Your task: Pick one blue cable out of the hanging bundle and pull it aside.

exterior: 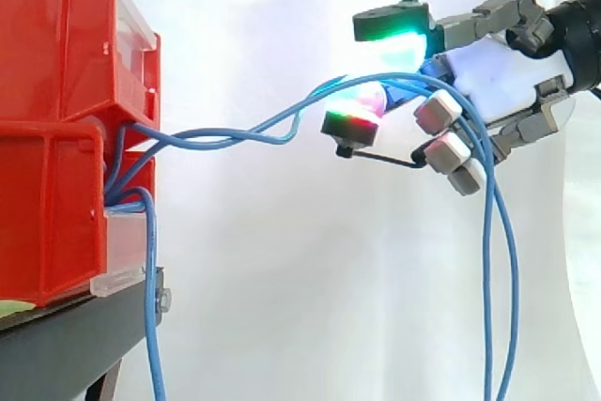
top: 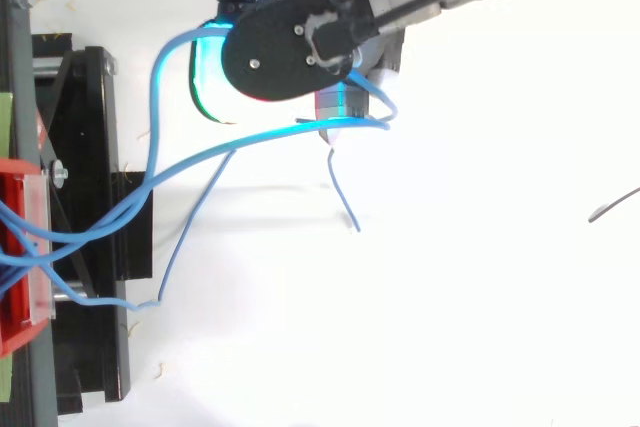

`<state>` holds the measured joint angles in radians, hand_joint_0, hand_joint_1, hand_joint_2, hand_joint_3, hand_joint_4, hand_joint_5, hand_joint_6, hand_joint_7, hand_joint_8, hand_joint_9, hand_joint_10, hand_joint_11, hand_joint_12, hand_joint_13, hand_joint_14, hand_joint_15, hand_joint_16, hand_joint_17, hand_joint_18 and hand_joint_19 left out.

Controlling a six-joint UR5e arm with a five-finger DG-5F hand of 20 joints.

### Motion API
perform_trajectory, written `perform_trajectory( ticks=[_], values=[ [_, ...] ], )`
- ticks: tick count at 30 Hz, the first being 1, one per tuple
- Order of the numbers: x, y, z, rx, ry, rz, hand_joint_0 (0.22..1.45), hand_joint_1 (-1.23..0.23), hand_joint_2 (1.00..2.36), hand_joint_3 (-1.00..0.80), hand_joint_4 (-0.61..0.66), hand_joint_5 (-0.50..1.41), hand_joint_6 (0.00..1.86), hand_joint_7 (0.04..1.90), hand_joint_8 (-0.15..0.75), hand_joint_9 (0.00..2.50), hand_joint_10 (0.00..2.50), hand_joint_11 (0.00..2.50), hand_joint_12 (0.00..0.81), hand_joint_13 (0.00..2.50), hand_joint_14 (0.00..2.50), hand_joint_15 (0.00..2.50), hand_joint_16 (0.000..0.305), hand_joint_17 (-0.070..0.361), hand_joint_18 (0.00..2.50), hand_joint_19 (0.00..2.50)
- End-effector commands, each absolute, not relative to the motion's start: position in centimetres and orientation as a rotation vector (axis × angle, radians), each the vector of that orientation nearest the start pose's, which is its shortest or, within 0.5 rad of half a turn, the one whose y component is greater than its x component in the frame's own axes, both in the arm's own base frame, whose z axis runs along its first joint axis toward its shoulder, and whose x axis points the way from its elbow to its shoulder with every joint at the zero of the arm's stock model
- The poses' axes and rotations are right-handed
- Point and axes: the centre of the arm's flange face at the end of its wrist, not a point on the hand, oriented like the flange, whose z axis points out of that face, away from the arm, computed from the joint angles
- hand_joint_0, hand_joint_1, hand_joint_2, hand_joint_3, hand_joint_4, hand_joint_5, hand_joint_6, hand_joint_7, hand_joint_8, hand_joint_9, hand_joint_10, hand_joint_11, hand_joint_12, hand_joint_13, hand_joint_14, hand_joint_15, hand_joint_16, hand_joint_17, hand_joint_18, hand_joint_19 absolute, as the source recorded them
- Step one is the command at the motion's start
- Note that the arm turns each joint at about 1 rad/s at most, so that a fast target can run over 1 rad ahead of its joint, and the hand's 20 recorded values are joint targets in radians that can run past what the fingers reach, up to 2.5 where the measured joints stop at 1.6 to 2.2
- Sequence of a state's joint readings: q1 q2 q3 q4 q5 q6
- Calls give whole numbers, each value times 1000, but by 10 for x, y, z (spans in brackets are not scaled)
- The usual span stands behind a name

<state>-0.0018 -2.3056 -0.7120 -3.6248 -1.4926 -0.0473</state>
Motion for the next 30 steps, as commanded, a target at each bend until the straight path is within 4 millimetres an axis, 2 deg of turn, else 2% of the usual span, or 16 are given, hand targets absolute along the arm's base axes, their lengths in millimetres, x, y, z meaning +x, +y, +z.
perform_trajectory(
  ticks=[1,3,7,8,10,11,13,16,17,19,24,27,29,30],
  values=[
    [732,-141,398,1452,1442,920,511,-775,1259,-138,61,-88,794,677,316,1180,19,507,437,1075,21,551,71,160,973,648],
    [732,-142,398,1453,1441,919,511,-807,1283,-139,67,-97,815,647,314,1164,19,518,437,1064,19,552,71,159,969,649],
    [732,-141,398,1452,1442,920,543,-843,1214,-171,88,-108,837,617,302,1137,21,530,427,1047,20,551,69,155,950,651],
    [732,-140,398,1451,1443,921,597,-855,1001,-156,82,-112,841,622,289,1120,23,532,415,1033,22,559,66,147,921,664],
    [732,-141,398,1453,1443,919,553,-830,1009,-311,50,-115,842,650,267,1097,22,558,381,994,23,593,57,128,843,709],
    [732,-140,398,1451,1443,921,533,-804,1004,-418,34,-110,839,684,250,1094,27,566,360,973,24,608,52,117,799,738],
    [732,-140,398,1451,1443,921,500,-664,1000,-500,37,-89,830,726,261,1167,24,557,371,1006,23,603,54,122,822,730],
    [732,-140,398,1452,1445,920,507,-520,1000,-500,30,-81,828,749,265,1205,25,549,372,1026,24,599,54,120,825,725],
    [732,-140,398,1451,1443,921,528,-415,1000,-500,24,-78,828,768,269,1237,23,550,363,1026,24,610,52,117,818,744],
    [732,-140,398,1450,1442,922,554,-376,1002,-465,10,-76,828,781,256,1233,23,548,358,1026,24,613,51,115,815,751],
    [732,-141,397,1453,1443,919,575,-465,1006,-386,33,-77,817,765,273,1242,24,537,380,1050,24,592,56,126,857,724],
    [732,-142,396,1453,1444,916,555,-528,1004,-412,43,-81,810,750,281,1229,21,523,391,1059,22,598,58,131,875,713],
    [730,-147,391,1466,1445,906,542,-538,1003,-424,41,-83,805,755,279,1221,22,541,387,1056,22,595,58,130,868,717],
    [728,-150,382,1482,1450,891,535,-544,1003,-436,45,-84,803,752,281,1221,22,540,386,1056,22,597,58,130,867,710]
  ],
)
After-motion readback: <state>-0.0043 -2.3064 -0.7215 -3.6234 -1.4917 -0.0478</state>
